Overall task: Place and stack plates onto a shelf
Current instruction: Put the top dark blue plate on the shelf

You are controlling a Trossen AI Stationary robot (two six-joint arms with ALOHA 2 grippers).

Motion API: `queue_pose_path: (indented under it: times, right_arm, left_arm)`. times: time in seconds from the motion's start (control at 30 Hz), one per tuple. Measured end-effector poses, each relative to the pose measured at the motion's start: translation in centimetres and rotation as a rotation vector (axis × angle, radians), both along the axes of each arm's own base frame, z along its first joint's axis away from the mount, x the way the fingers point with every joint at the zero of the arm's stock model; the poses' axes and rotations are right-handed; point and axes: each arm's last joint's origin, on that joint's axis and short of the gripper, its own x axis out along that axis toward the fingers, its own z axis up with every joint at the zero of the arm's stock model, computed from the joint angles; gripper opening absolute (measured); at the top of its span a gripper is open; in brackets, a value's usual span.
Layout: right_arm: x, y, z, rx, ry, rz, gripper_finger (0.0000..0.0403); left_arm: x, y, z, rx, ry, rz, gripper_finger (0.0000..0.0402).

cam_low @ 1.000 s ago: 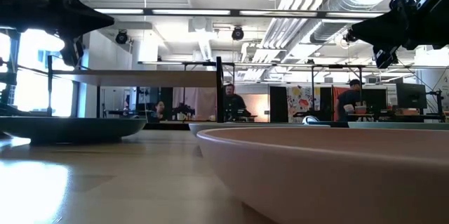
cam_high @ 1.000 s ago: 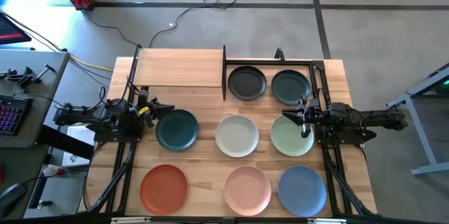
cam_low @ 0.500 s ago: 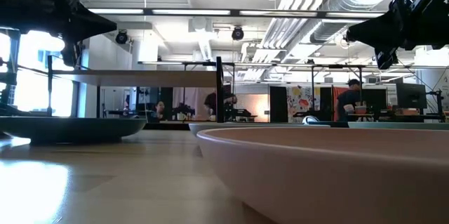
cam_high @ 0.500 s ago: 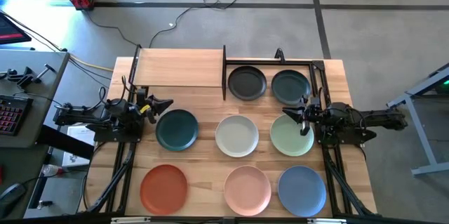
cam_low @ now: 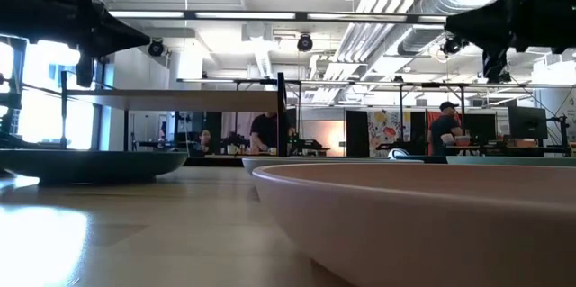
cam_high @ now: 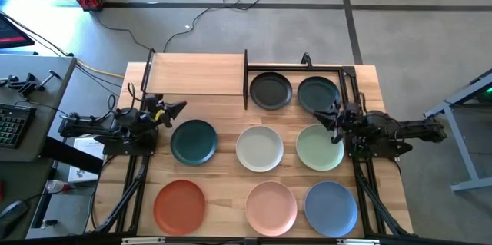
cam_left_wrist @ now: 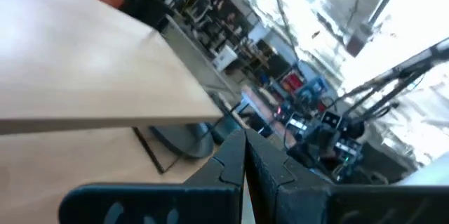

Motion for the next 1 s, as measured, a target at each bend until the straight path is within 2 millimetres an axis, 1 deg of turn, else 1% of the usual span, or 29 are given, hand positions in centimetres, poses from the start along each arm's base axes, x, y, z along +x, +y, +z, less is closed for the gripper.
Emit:
queue_pose_path:
  times: [0.13,0.3,0.4,0.5,0.57,0.63,0.8,0.9,1.0]
  right_arm:
    - [-0.3,-0.1,1.1,0.004,-0.050,-0.045,0.0024]
    - [-1.2,-0.2,3.8,-0.023,-0.126,-0.057,0.0024]
    - [-1.9,-0.2,5.8,-0.029,-0.176,-0.061,0.0024]
    - [-2.4,-0.3,7.6,-0.078,-0.167,-0.077,0.0024]
    - [-2.7,-0.3,8.8,-0.119,-0.122,-0.102,0.0024]
    - [-2.8,-0.5,10.0,-0.155,-0.036,-0.148,0.0024]
    - [-2.8,-0.8,12.8,-0.205,0.263,-0.267,0.0024]
    - [-2.4,-0.9,14.5,-0.231,0.423,-0.304,0.0024]
    - [-1.7,-0.9,16.3,-0.253,0.534,-0.309,0.0024]
  left_arm:
    - [-0.1,0.0,1.1,0.063,-0.073,0.011,0.0000]
    - [-0.6,0.1,2.9,0.144,-0.136,0.041,0.0000]
    - [-0.8,0.1,4.3,0.176,-0.133,0.059,0.0000]
    - [-0.9,0.1,5.7,0.203,-0.121,0.065,0.0000]
    - [-0.8,0.1,6.6,0.215,-0.114,0.068,0.0000]
    - [-0.7,0.1,7.5,0.223,-0.108,0.069,0.0000]
    - [-0.2,0.1,9.9,0.252,-0.082,0.087,0.0000]
    - [0.3,0.1,11.5,0.291,-0.057,0.094,0.0000]
    - [0.8,0.0,13.0,0.324,-0.030,0.100,0.0000]
